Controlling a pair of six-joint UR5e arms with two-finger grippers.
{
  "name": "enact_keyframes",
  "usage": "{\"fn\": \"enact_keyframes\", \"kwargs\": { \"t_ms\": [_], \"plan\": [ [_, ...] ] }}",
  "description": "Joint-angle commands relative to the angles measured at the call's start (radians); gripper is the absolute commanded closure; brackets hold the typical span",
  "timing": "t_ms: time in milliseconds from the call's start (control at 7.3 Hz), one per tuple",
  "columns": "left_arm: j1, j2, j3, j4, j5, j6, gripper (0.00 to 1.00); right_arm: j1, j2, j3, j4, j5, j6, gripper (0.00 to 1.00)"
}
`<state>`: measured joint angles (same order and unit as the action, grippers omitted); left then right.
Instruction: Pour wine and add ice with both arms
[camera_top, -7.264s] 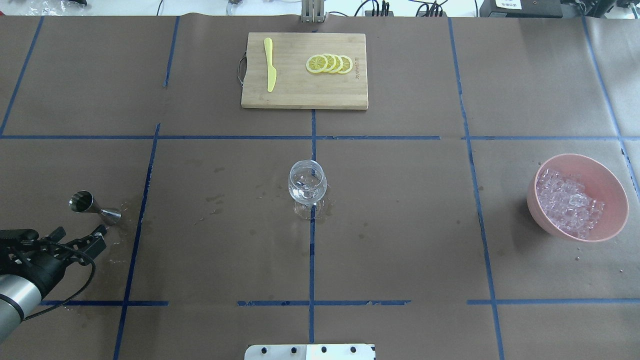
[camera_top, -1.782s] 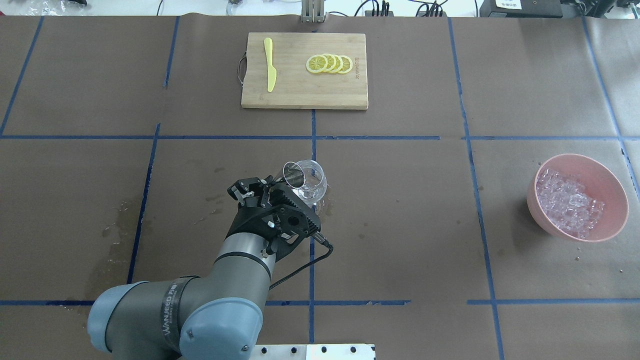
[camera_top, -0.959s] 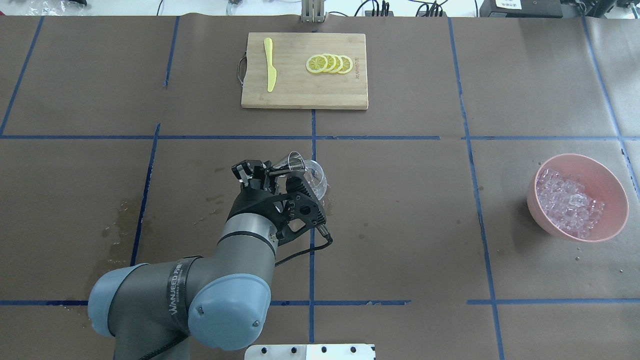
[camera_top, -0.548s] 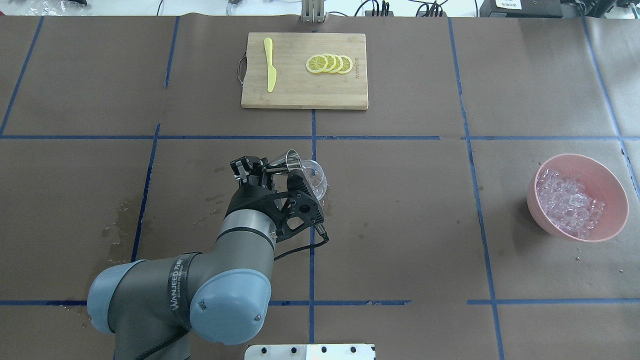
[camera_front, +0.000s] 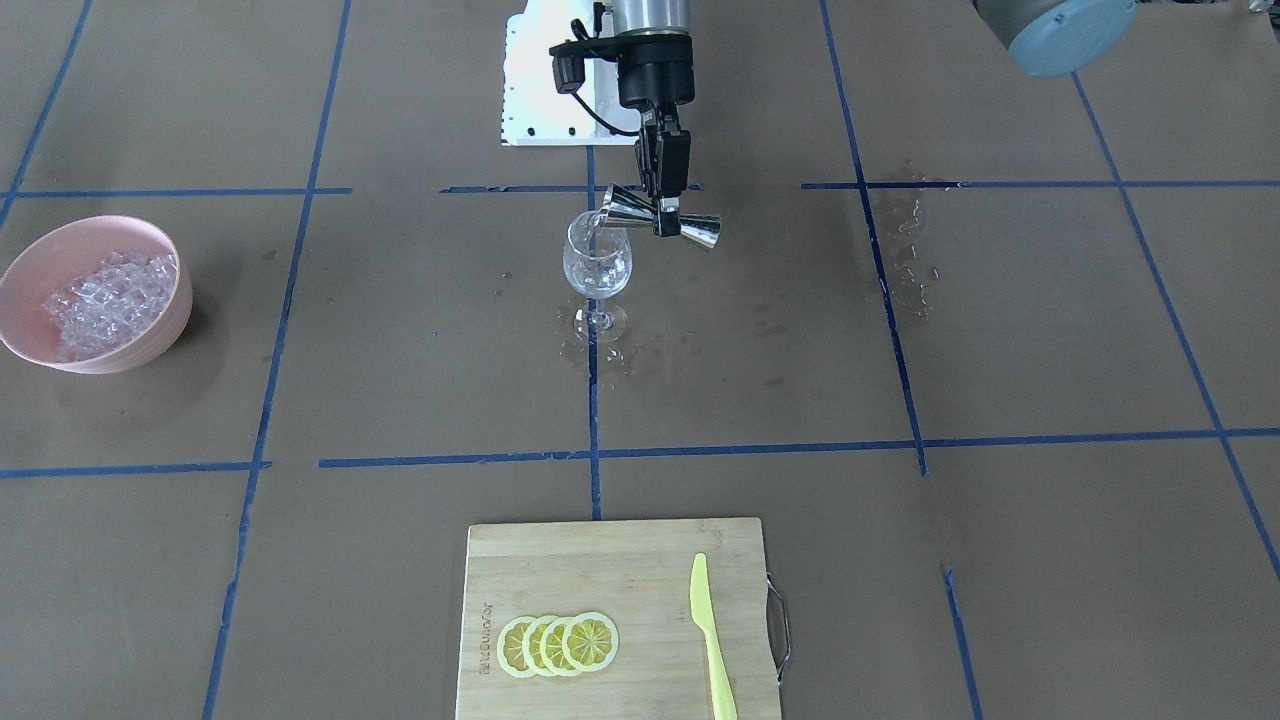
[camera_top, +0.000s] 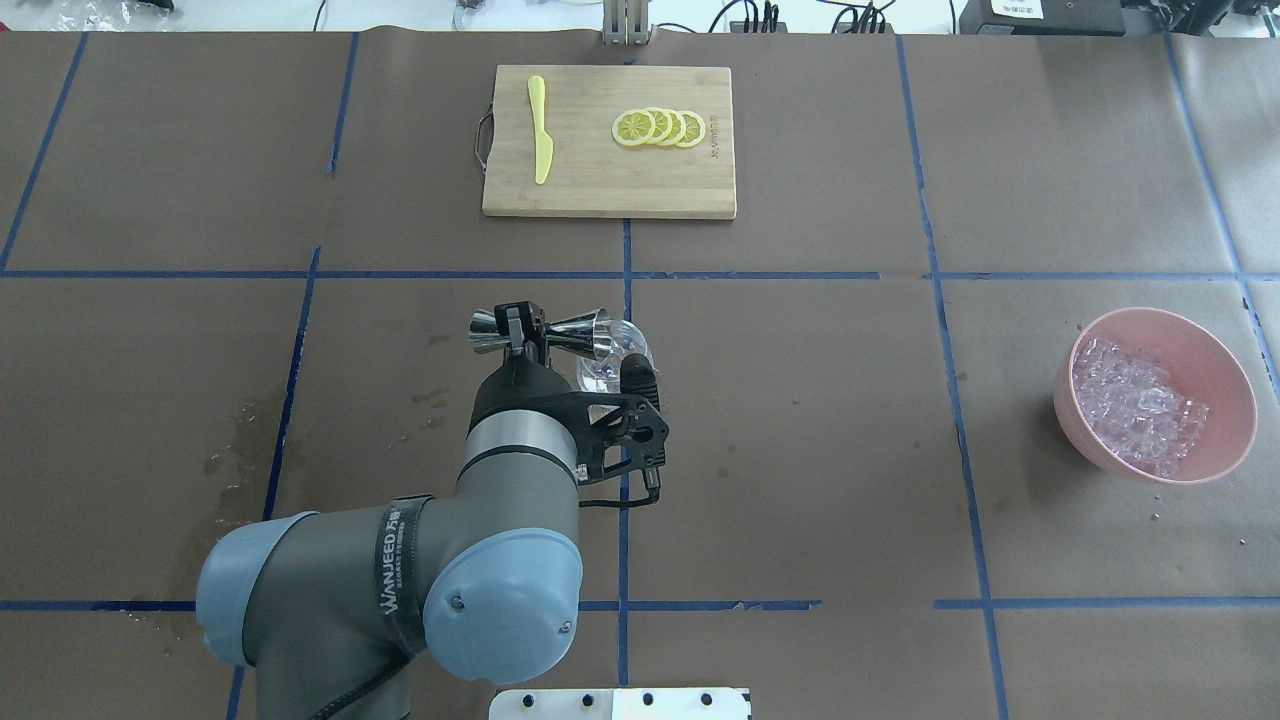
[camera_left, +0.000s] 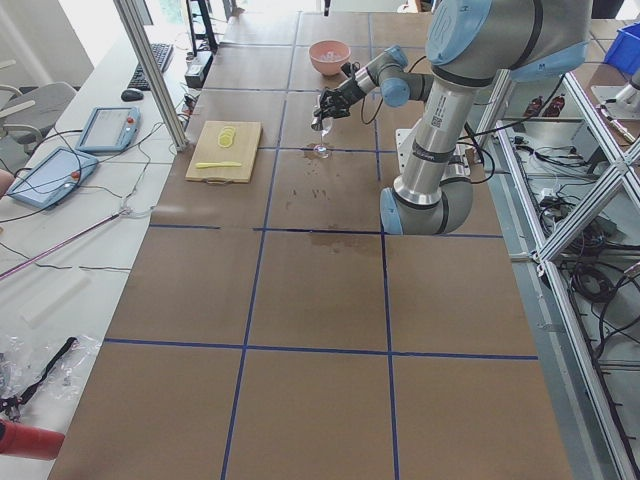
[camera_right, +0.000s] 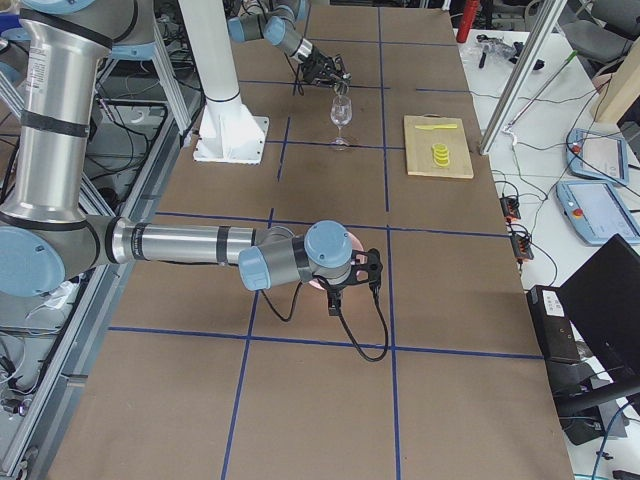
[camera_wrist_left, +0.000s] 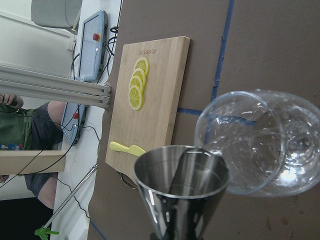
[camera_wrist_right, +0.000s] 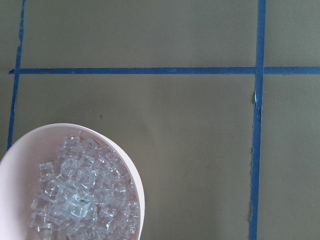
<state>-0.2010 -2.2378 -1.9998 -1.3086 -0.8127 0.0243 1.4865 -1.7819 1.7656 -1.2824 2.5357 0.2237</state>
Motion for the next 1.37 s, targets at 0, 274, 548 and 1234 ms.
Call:
{"fn": "enact_keyframes", "kwargs": {
  "t_ms": [0, 274, 548, 1234],
  "plan": [
    [0.000, -0.009, 0.003, 0.035, 0.001, 0.071, 1.00, 0.000, 0.001, 0.000, -0.001, 0.000, 0.000, 0.00],
    [-0.014, -0.026, 0.003, 0.042, 0.001, 0.156, 1.00, 0.000, 0.001, 0.000, 0.000, 0.002, 0.000, 0.00],
    [-0.020, -0.022, -0.010, 0.029, 0.003, 0.085, 1.00, 0.000, 0.001, 0.003, 0.000, 0.002, 0.000, 0.00],
    [-0.047, 0.208, -0.083, -0.321, -0.005, -0.397, 1.00, -0.002, 0.001, 0.003, 0.000, 0.002, 0.000, 0.00]
  ]
}}
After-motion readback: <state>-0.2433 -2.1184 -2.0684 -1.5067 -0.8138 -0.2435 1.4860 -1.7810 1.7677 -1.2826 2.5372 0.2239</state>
